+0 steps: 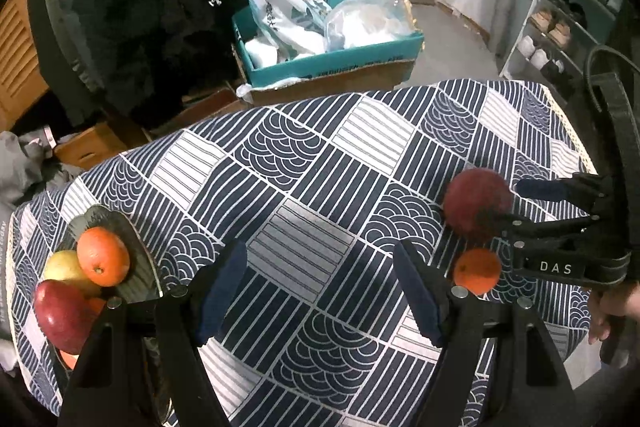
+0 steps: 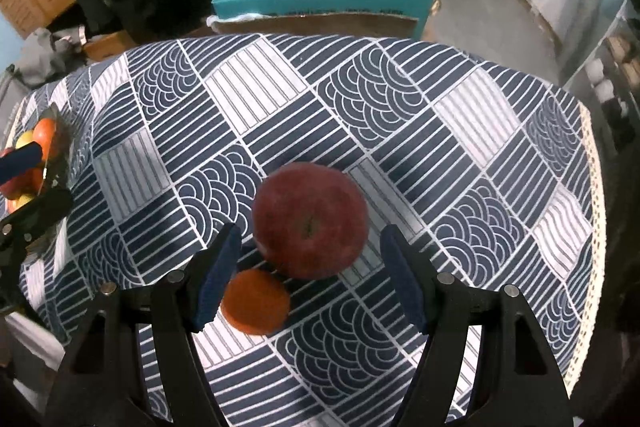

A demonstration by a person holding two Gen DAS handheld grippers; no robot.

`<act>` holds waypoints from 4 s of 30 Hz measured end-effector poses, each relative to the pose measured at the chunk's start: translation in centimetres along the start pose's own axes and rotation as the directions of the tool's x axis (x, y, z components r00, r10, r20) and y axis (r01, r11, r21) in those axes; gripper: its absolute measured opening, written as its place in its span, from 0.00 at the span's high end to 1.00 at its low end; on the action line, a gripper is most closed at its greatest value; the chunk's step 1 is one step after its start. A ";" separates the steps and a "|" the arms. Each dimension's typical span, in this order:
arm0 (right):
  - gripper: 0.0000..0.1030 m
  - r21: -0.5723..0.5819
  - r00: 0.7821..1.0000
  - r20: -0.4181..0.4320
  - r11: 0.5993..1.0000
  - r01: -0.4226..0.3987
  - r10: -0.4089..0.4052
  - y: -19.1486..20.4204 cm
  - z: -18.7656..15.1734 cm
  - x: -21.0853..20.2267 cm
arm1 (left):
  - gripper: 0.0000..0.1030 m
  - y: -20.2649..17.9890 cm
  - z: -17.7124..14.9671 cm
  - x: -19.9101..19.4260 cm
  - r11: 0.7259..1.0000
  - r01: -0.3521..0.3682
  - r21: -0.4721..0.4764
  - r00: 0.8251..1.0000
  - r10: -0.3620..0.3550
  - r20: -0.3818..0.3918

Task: Organize fruits
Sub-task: 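Grasp the red apple with the right tool while the left tool approaches the small orange, then grasp and lift the small orange with the left tool while the right tool holds the apple, then carry the small orange with the left tool while the right tool carries the apple to the bowl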

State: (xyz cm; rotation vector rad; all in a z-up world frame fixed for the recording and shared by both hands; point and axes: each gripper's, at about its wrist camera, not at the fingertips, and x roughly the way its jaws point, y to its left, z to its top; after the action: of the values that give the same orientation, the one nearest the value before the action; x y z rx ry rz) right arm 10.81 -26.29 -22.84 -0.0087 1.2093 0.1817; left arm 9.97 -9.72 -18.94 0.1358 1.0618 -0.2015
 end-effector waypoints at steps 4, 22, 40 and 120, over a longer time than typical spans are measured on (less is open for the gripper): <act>0.29 -0.002 1.000 -0.015 1.000 -0.010 0.010 0.0 0.2 0.9 | 0.25 -0.1 0.1 1.2 1.000 0.005 -0.005 1.000 -0.005 -0.015; 0.26 0.003 0.998 -0.055 1.000 -0.023 0.023 -0.3 0.7 4.0 | 0.25 -1.4 0.2 3.5 0.999 0.036 -0.015 0.998 -0.037 -0.058; 0.27 0.100 0.998 0.028 0.993 0.056 -0.059 -4.8 -2.2 -1.6 | 0.25 -7.3 -0.7 3.1 0.989 0.134 0.067 0.989 -0.129 -0.079; 0.26 -0.072 0.953 0.301 0.997 -0.025 0.045 1.8 -1.8 -13.6 | 0.57 -4.0 -0.1 -9.5 0.990 0.141 0.032 0.981 -0.144 0.133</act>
State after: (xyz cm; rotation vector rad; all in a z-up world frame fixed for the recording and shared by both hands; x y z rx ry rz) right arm 4.26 -26.55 -10.68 -0.0177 0.8972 0.2455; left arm 4.52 -12.69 -10.74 0.0656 0.9354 -0.3475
